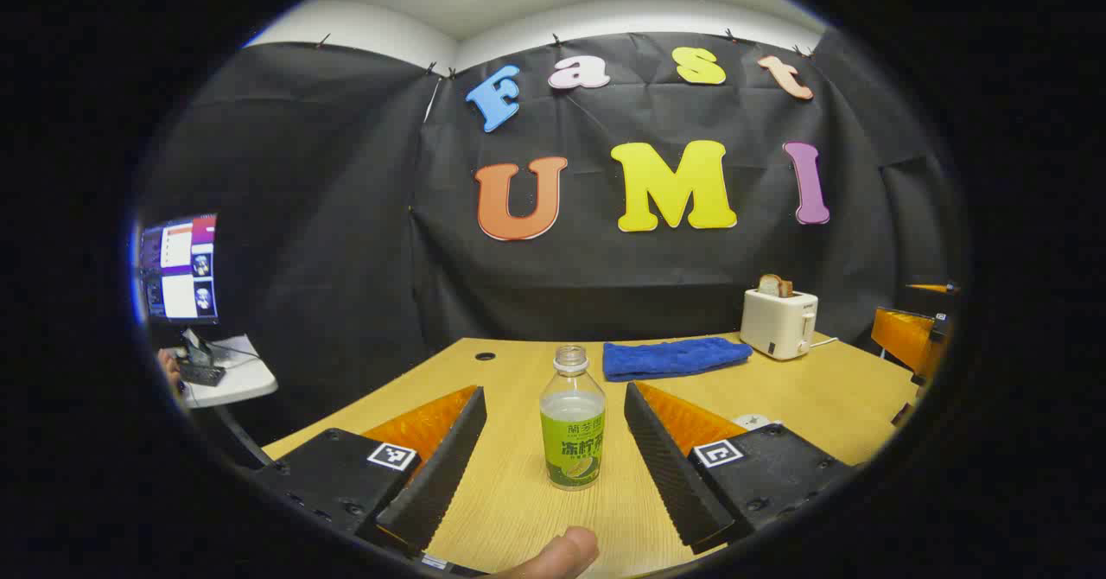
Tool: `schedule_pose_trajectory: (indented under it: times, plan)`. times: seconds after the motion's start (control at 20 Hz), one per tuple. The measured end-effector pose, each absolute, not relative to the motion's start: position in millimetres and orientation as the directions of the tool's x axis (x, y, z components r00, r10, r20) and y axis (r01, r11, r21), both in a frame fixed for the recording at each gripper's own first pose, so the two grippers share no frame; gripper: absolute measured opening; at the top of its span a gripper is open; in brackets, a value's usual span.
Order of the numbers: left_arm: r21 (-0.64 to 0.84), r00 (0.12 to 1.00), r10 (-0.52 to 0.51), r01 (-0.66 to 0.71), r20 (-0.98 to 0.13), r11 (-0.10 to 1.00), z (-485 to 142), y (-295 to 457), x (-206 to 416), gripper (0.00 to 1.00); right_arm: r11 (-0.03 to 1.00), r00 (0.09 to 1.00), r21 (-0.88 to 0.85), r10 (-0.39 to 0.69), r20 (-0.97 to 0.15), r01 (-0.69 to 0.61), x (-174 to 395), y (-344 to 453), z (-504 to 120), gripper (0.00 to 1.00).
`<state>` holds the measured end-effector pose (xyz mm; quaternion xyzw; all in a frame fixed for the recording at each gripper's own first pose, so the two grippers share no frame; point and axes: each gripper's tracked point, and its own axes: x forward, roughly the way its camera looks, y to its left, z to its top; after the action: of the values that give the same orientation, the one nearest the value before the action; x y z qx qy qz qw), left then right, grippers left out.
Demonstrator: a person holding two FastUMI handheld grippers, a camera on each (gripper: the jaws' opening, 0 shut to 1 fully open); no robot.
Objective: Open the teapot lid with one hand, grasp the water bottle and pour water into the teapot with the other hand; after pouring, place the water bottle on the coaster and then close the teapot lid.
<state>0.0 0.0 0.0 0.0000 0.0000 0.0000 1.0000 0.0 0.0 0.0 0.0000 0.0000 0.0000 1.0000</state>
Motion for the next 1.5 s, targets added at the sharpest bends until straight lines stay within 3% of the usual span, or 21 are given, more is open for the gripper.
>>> schedule_pose_trajectory:
  times: [0.3, 0.95, 1.5]
  plan:
    - [-0.015, 0.997, 0.012, -0.011, 0.071, 1.0, 20, 25, -5, 1.0, 0.998, 1.0, 0.062, 0.008, -0.016, -0.007, 14, 4, -11, 0.97]
    - [0.036, 0.999, -0.036, 0.034, 0.038, 0.999, 2, 2, 4, 1.0, 0.999, 0.999, 0.033, -0.039, 0.016, 0.038, 26, -4, -16, 0.95]
    - [0.057, 0.999, -0.036, 0.036, -0.002, 0.998, -14, 0, 14, 1.0, 0.997, 0.986, 0.054, 0.068, -0.15, -0.061, 104, 50, -96, 0.95]
